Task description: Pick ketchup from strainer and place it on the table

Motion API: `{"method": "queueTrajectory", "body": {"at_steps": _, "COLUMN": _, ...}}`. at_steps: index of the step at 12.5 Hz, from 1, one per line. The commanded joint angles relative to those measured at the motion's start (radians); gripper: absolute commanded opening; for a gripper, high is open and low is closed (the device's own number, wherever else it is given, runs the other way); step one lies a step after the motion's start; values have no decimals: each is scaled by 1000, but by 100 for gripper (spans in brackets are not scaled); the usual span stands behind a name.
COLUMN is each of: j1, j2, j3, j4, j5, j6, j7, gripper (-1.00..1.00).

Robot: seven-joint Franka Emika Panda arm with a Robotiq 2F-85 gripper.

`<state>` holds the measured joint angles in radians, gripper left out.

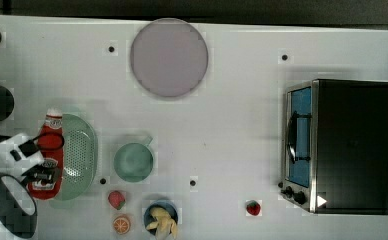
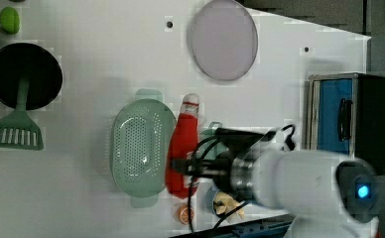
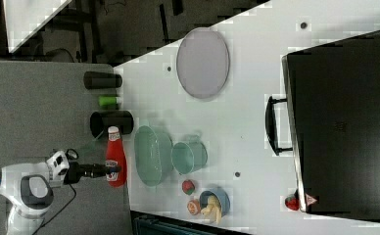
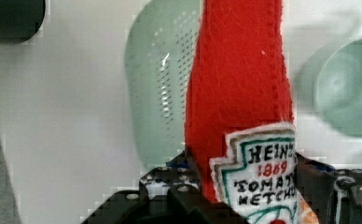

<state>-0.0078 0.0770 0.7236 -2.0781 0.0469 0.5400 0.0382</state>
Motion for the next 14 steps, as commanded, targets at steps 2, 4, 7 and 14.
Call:
{"method": "queueTrajectory", "body": {"at_steps": 2, "j1": -91, "j2": -14, "j3": -123, "j4": 104, "j5": 11, "j6": -113, "j7": -195, "gripper": 22}}
{"method": "queueTrajectory", "body": {"at_steps": 4, "j1": -109, "j2": -15, "j3": -182, "j4": 133, "j5": 11, "j6": -114, "j7": -211, "gripper": 22}}
{"method": "queueTrajectory", "body": {"at_steps": 7, "j1": -134, "j2": -17, "j3": -284, "j4": 148, "j5": 10, "j6": -113, "j7": -231, "gripper": 22}}
{"method": "queueTrajectory", "body": {"at_steps": 14, "j1": -168, "j2": -13, "j3": -534, "j4": 110, "j5": 7, "j6": -114, "j7": -447, "gripper": 22}}
